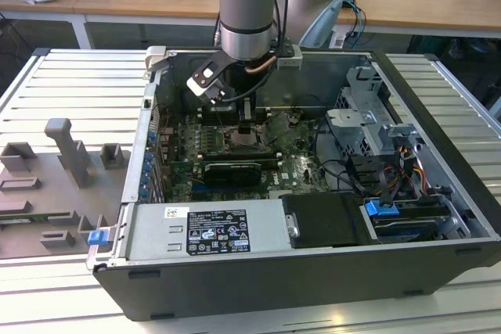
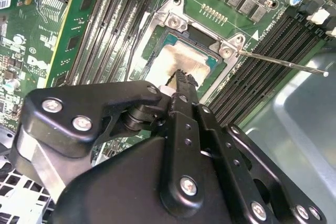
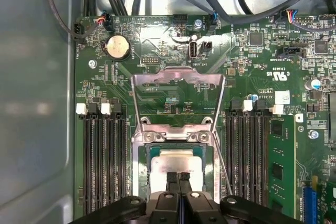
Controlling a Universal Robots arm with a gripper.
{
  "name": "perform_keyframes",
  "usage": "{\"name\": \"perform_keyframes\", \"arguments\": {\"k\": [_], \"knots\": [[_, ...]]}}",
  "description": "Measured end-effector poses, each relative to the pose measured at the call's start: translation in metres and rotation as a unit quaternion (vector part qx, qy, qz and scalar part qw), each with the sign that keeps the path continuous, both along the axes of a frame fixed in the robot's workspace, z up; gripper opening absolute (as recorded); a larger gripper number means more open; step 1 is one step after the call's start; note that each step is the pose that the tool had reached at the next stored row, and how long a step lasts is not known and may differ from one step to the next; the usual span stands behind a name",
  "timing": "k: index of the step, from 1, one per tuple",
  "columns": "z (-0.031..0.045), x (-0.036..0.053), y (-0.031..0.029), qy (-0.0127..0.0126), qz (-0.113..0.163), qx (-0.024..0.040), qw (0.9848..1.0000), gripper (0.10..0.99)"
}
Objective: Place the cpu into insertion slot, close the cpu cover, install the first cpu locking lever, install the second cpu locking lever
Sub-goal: 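Place the cpu into insertion slot, then close the cpu cover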
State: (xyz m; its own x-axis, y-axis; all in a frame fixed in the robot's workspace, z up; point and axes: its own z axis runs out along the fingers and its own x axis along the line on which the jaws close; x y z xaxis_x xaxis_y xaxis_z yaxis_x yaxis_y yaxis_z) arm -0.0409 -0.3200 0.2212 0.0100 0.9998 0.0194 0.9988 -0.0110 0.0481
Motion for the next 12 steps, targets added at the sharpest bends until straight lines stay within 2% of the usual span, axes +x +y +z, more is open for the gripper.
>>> {"name": "perform_keyframes", "arguments": {"k": [4,7,8,10,12], "knots": [[0.0004,0.0004,0.0,0.0003,0.0,-0.0001,1.0,0.106],[0.0004,0.0119,0.0,0.0048,0.0,-0.0001,1.0,0.106],[0.0004,0.0151,-0.0001,0.0054,0.0,-0.0001,1.0,0.106],[0.001,0.0157,0.0,0.0056,0.0,-0.0002,1.0,0.106],[0.0051,0.0158,0.0,0.0055,0.0,-0.0005,1.0,0.106]]}}
